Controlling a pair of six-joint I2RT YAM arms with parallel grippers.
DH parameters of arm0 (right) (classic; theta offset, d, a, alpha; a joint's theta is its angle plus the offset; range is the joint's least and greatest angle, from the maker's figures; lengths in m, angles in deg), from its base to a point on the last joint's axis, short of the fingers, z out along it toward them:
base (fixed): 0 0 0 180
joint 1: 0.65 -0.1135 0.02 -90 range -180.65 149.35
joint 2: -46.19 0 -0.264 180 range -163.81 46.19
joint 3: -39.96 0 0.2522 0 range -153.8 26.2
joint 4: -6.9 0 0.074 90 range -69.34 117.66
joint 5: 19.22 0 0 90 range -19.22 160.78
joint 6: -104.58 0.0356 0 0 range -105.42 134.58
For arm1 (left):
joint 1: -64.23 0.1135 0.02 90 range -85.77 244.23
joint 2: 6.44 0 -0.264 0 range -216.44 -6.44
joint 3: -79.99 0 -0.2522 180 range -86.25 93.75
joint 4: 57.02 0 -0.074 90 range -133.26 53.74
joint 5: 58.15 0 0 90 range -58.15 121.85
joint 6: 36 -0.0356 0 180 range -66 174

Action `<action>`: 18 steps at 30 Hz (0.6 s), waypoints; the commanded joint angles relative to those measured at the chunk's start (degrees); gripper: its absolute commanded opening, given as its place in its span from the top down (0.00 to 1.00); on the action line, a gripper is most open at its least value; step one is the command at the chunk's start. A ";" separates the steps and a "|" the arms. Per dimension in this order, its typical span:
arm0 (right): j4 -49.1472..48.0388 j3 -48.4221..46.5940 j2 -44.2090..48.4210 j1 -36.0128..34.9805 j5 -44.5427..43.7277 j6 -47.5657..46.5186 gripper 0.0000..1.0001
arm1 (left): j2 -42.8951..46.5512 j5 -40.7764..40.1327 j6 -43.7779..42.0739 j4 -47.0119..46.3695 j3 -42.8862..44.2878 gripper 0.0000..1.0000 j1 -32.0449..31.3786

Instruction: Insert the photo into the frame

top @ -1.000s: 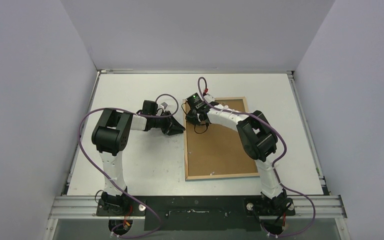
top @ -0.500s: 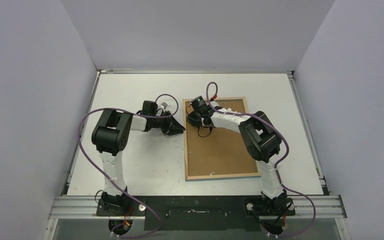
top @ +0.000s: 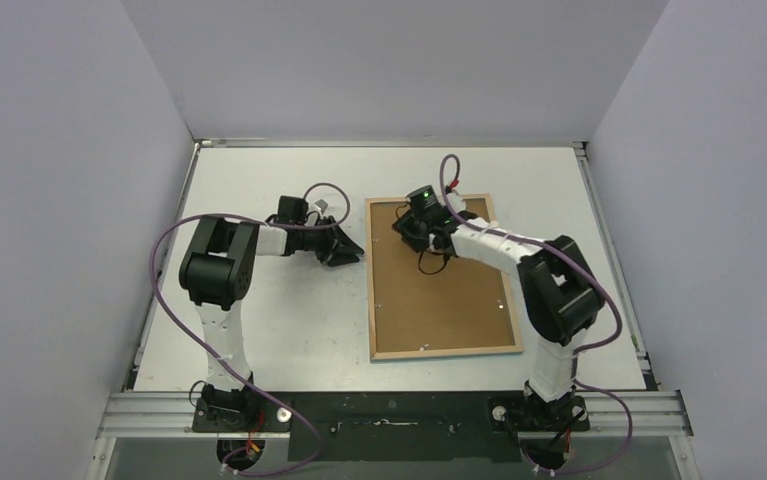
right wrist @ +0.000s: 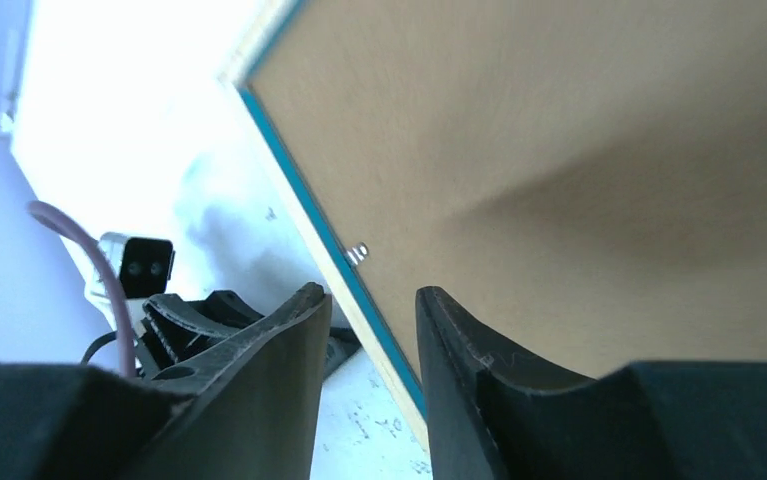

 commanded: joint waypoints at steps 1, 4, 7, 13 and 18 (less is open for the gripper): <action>10.17 -1.47 12.01 4.49 -7.69 -11.75 0.60 | 2.03 -3.94 -8.40 9.82 7.59 0.67 3.40; 19.11 -1.52 16.87 7.17 -14.93 -19.34 0.43 | 1.28 -5.41 -14.99 17.58 14.74 0.57 4.34; 23.46 -0.21 19.16 13.61 -13.17 -25.89 0.30 | -0.64 -8.90 -22.47 26.59 23.08 0.49 4.53; 29.29 1.89 17.61 24.71 -5.77 -36.16 0.18 | -0.94 -11.36 -25.24 29.11 26.76 0.37 4.26; 29.84 6.79 16.56 30.76 3.84 -38.36 0.16 | 2.60 -11.21 -23.26 26.21 20.26 0.35 3.64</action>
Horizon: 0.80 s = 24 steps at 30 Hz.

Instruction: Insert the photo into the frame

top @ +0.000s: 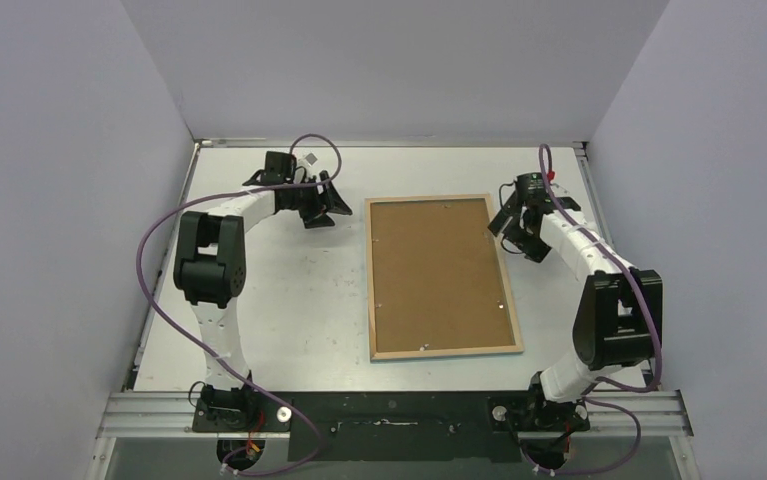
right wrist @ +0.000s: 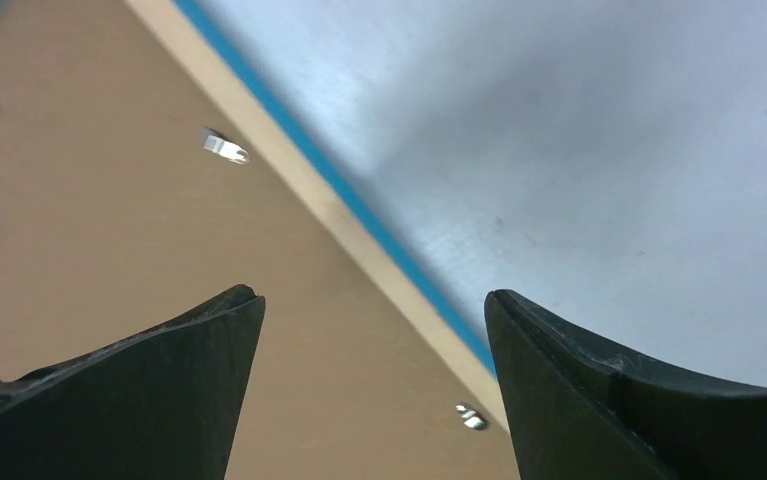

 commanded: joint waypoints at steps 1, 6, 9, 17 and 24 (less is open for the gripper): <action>2.68 3.51 -0.28 2.76 7.94 -5.74 0.16 | 3.78 -0.81 -0.73 -0.33 -5.74 0.34 -0.77; 2.44 4.89 -1.72 3.33 12.94 -8.03 0.15 | 6.22 -1.04 -2.64 3.63 -7.04 0.38 -0.82; 1.83 7.12 -2.81 3.37 13.91 -8.02 0.15 | 8.92 -1.90 -1.25 0.90 -10.91 0.39 -0.84; -0.20 10.87 -2.47 2.81 18.17 -8.59 0.18 | 13.61 -3.68 -2.34 3.17 -14.25 0.39 -0.88; -2.79 14.17 1.46 -3.36 18.16 -3.25 0.19 | 16.58 -4.28 -1.99 2.68 -18.18 0.39 -1.00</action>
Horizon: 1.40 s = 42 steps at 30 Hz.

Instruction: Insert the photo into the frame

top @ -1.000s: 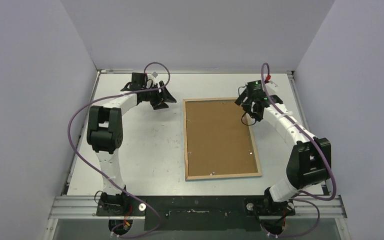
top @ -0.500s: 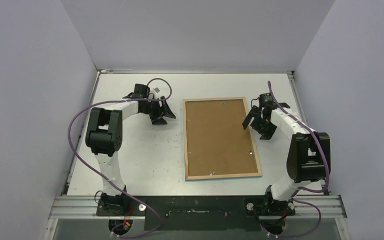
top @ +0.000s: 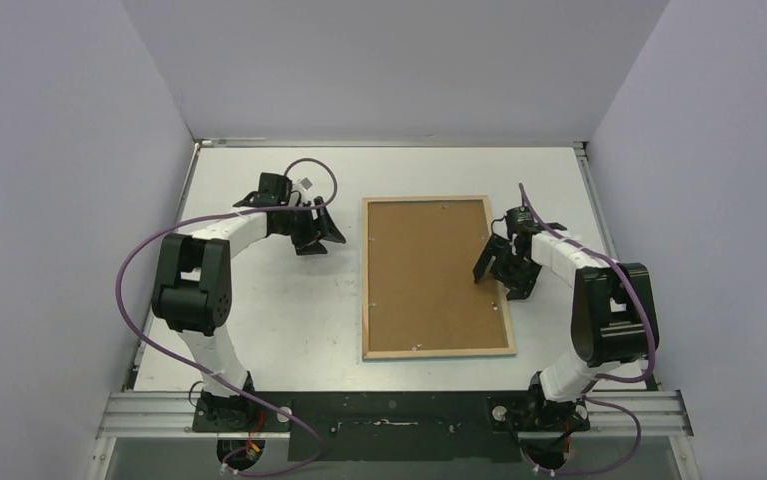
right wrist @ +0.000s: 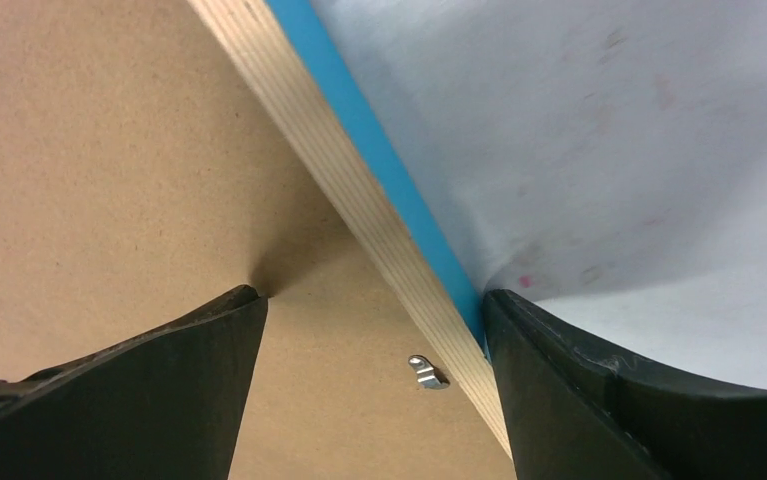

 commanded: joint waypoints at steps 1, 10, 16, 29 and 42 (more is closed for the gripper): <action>-2.93 1.32 4.13 -6.68 1.27 5.67 0.20 | 3.63 -0.97 -0.84 -0.53 -2.12 0.39 -0.21; -7.63 -0.18 4.11 -17.64 -2.15 12.89 0.20 | 4.83 -7.71 -2.67 2.73 -2.18 0.39 -0.21; -1.43 -5.20 2.94 -20.23 -8.79 7.29 0.20 | 7.20 -7.51 -4.02 5.51 3.16 0.39 -0.78; 8.95 -7.10 1.45 -22.61 -3.87 -8.52 0.25 | 6.17 -6.13 -6.48 4.74 1.23 0.40 -6.56; 7.96 -7.00 -3.66 -25.04 -4.75 -9.23 0.39 | 0.22 8.20 -7.07 -1.09 0.80 0.49 -11.96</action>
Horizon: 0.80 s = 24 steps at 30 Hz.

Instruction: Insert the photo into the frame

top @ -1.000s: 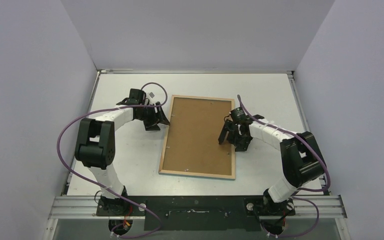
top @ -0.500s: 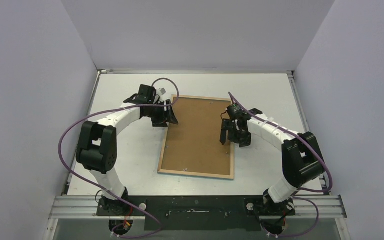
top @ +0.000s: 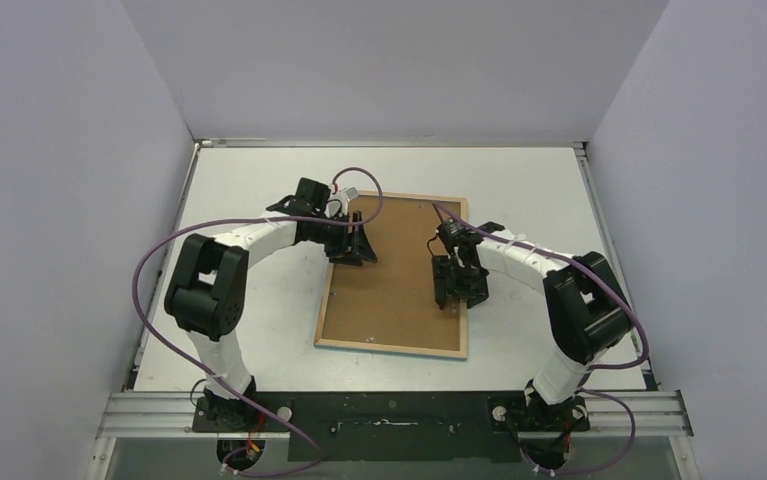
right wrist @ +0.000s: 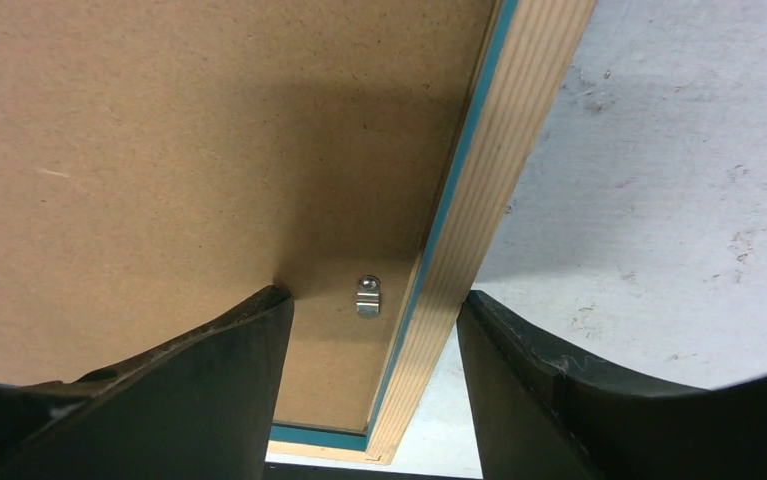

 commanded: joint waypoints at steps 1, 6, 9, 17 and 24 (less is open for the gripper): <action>0.68 -1.01 -0.99 -0.46 -2.41 -0.84 0.41 | -1.84 2.55 -2.39 -0.58 1.13 0.50 -1.46; -0.45 -0.17 -1.70 -0.48 -2.03 -0.72 0.54 | -2.48 1.59 -3.49 0.49 1.16 0.50 -2.16; -1.07 0.26 -1.85 -0.47 -0.76 -1.30 0.60 | -2.84 1.41 -3.59 0.78 1.15 0.50 -2.36; -2.29 1.42 -1.24 -0.48 1.40 -3.46 0.64 | -4.06 -0.26 -4.05 1.65 1.13 0.50 -2.64; -3.15 1.87 -1.95 -0.50 1.54 -4.12 0.70 | -4.72 -1.63 -4.73 2.88 1.08 0.51 -2.82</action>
